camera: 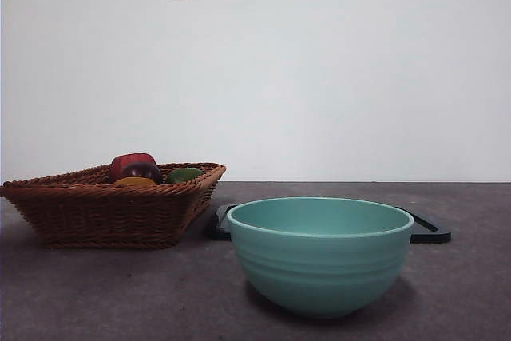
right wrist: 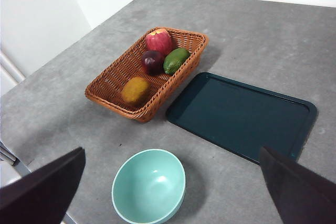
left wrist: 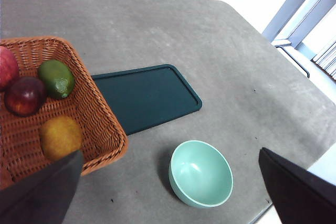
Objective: Pick up the wifruite, put it on the bowl, pick up the plate, put it on desk
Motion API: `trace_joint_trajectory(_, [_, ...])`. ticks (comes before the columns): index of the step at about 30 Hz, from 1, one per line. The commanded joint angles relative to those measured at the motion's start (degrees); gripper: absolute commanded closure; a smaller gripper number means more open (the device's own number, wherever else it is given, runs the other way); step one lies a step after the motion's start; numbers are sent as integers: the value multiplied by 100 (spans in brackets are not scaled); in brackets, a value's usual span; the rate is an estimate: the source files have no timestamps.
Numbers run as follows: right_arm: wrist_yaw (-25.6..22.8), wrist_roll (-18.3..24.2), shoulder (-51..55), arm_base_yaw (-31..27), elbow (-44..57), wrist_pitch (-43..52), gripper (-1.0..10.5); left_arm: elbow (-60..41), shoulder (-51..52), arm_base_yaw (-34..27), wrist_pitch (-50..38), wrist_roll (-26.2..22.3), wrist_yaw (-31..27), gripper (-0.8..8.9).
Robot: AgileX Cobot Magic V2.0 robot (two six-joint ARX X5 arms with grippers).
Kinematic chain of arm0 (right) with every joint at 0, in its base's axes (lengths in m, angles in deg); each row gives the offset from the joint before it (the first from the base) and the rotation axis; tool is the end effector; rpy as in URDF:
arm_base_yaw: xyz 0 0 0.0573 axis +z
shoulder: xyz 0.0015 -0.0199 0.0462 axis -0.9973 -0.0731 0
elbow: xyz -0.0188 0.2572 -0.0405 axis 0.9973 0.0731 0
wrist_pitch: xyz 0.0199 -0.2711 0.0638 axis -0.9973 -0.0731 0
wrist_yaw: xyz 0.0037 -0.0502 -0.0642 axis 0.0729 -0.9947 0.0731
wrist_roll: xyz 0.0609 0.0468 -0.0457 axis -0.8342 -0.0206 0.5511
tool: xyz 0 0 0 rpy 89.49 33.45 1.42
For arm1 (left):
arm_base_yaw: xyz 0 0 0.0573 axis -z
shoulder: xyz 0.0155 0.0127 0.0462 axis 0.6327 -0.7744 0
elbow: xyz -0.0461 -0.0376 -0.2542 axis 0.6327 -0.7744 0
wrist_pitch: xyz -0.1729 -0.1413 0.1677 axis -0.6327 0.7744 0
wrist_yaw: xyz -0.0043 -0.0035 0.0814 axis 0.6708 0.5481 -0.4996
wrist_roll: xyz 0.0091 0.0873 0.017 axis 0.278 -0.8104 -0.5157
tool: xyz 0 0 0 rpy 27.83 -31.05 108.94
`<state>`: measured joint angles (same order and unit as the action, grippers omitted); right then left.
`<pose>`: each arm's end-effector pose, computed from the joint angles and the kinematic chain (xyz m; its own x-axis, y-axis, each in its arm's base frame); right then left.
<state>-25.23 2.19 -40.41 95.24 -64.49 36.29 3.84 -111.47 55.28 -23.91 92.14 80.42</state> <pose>0.1316 0.0625 0.3517 0.6769 0.6379 -0.3674 -0.5842 0.7692 0.2591 0.1418 -0.0770 0.3591 0.6594 -0.6610 -0.3583 0.5683 0.7501 -0.3380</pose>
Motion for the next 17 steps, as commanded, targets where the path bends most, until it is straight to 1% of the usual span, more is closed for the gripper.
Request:
trace_joint_trajectory(1, [-9,42,-15,24,-107,57,317,118,-131,22,-243,-46,7,162])
trace_joint_trajectory(7, [31,35,-15,24,-107,55,317,144,-586,22,-446,-26,-15,162])
trace_joint_trajectory(17, [33,17,-15,24,-107,61,317,595,-2258,22,-409,345,-44,163])
